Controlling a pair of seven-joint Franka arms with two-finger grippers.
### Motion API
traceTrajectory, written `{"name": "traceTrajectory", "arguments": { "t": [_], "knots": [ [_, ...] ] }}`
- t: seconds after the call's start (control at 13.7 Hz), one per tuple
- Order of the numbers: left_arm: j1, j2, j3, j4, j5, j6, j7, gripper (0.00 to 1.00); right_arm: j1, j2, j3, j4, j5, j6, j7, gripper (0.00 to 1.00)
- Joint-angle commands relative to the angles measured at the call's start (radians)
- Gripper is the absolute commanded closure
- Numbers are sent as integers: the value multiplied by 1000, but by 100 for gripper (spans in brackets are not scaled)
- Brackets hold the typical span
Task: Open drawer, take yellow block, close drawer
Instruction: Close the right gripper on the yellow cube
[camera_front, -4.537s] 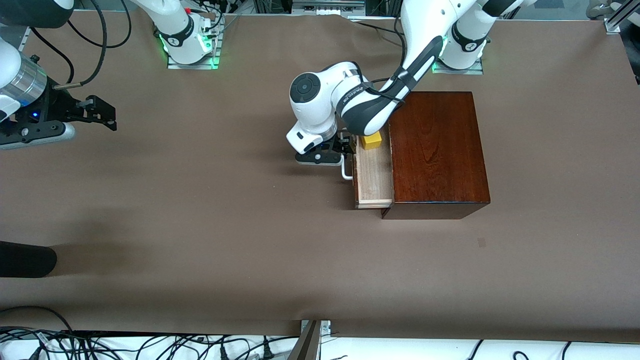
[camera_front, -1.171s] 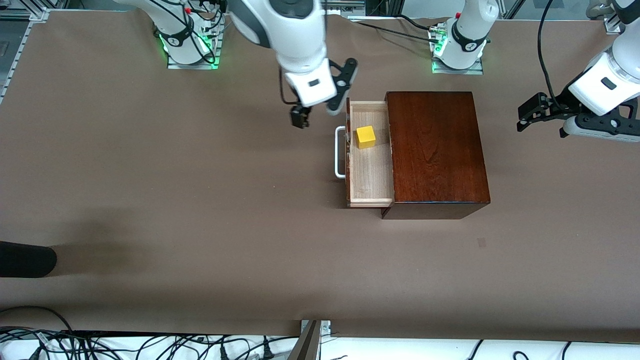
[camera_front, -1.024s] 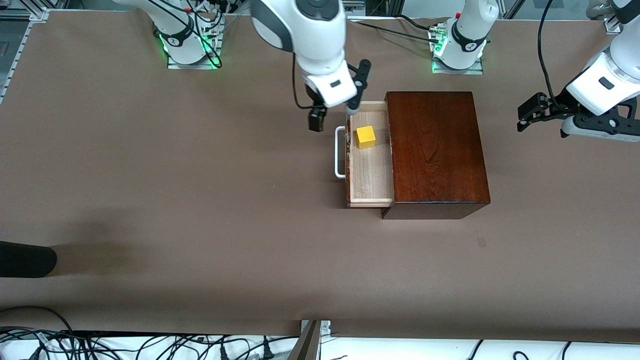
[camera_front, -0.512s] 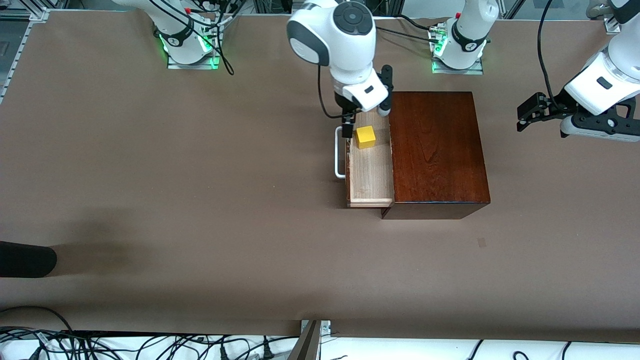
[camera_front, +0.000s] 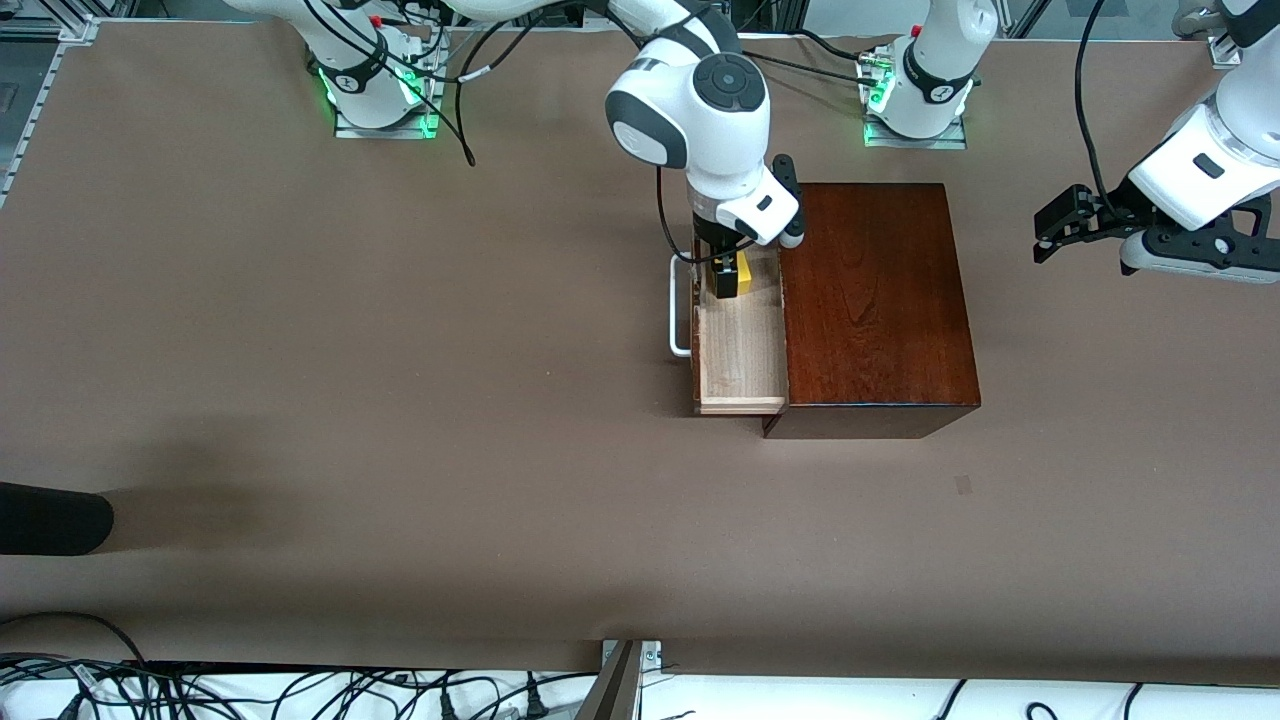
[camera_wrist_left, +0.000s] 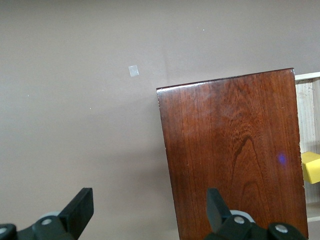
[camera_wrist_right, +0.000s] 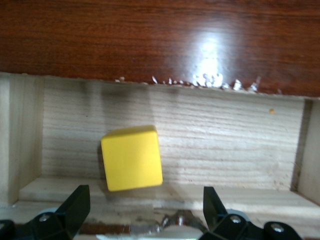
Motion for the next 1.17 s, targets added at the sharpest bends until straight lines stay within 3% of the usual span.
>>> {"name": "traceTrajectory", "arguments": {
  "t": [0.0, 1.1],
  "knots": [
    [-4, 3, -1, 18, 21, -15, 15, 0, 21, 31, -8, 44, -17, -5, -12, 0],
    [-4, 3, -1, 18, 21, -15, 15, 0, 46, 82, -11, 43, -15, 6, 12, 2]
  ]
}}
